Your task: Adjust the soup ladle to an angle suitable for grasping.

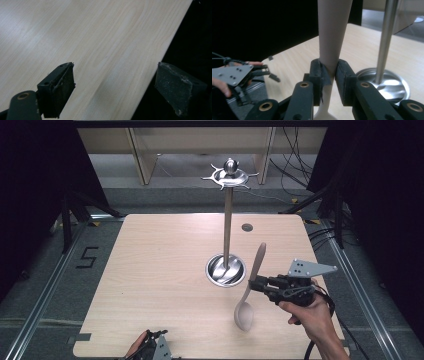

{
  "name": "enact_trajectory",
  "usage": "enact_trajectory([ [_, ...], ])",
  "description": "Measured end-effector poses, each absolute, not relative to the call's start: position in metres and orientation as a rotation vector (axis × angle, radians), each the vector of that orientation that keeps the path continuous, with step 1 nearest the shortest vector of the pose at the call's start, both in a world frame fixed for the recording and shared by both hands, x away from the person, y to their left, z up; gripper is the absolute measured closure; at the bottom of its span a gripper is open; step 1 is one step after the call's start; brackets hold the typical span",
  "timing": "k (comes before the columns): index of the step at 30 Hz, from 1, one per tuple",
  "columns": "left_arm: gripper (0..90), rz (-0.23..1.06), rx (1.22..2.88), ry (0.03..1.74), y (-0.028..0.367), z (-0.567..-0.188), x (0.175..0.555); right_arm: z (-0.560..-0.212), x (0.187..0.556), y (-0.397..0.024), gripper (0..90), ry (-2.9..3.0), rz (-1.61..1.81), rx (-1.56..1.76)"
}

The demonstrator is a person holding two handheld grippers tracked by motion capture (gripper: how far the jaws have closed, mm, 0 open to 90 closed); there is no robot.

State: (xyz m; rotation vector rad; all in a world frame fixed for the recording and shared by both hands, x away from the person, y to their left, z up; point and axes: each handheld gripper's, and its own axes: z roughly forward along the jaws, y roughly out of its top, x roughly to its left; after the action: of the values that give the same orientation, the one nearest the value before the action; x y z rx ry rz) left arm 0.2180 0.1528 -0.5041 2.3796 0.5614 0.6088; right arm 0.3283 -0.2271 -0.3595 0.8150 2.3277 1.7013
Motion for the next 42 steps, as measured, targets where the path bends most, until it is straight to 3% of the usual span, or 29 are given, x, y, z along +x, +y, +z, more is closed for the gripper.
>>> enact_trajectory([
  [23,14.9,0.614,2.375,0.564,0.154,-0.503,0.219,-0.293,0.382,-0.225,76.6,2.245,1.409,0.826],
  [42,14.9,0.629,2.374,0.566,0.154,-0.503,0.219,-0.276,0.400,-0.216,76.6,2.221,1.346,0.817],
])
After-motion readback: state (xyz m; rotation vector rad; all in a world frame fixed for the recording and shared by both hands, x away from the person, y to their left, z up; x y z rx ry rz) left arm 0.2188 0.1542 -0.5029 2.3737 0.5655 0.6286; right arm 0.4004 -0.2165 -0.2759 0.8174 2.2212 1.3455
